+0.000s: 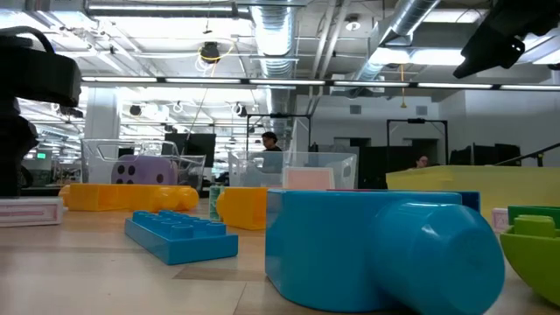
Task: Pick & Place Toys
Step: Put the red deck of cards into the bottom transparent bin
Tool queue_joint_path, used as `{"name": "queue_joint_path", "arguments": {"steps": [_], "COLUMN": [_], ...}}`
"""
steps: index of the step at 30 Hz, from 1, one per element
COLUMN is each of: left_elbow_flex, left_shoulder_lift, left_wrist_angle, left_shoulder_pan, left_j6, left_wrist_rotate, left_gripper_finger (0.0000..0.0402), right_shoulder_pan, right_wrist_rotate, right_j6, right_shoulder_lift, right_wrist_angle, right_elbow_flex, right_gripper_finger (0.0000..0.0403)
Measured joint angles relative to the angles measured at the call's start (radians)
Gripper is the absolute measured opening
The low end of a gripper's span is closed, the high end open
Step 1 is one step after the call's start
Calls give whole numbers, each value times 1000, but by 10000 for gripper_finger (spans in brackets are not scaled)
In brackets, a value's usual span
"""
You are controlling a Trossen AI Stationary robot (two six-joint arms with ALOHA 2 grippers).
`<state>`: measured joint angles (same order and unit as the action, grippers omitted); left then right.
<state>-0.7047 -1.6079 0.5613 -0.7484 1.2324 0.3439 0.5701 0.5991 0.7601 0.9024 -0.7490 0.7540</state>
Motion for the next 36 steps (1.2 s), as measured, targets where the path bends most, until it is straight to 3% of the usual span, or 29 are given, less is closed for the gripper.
{"name": "queue_joint_path", "arguments": {"steps": [8, 19, 26, 32, 36], "left_elbow_flex": [4, 8, 8, 7, 5], "left_shoulder_lift": [20, 48, 138, 207, 237], "left_wrist_angle": [9, 11, -3, -156, -291], "left_shoulder_pan": [3, 12, 97, 179, 234], "left_j6": [6, -48, -166, -374, -478], "left_wrist_rotate": [15, 83, 136, 125, 38], "left_gripper_finger": [307, 334, 306, 326, 323], "right_shoulder_pan": [0, 0, 0, 0, 0], "right_wrist_rotate": [0, 0, 1, 2, 3], "right_j6": [0, 0, -1, -62, -186], "right_shoulder_lift": [0, 0, 0, 1, 29], "right_wrist_angle": [0, 0, 0, 5, 90], "right_elbow_flex": [0, 0, 0, 0, 0], "right_gripper_finger": [223, 223, 223, 223, 223]}}
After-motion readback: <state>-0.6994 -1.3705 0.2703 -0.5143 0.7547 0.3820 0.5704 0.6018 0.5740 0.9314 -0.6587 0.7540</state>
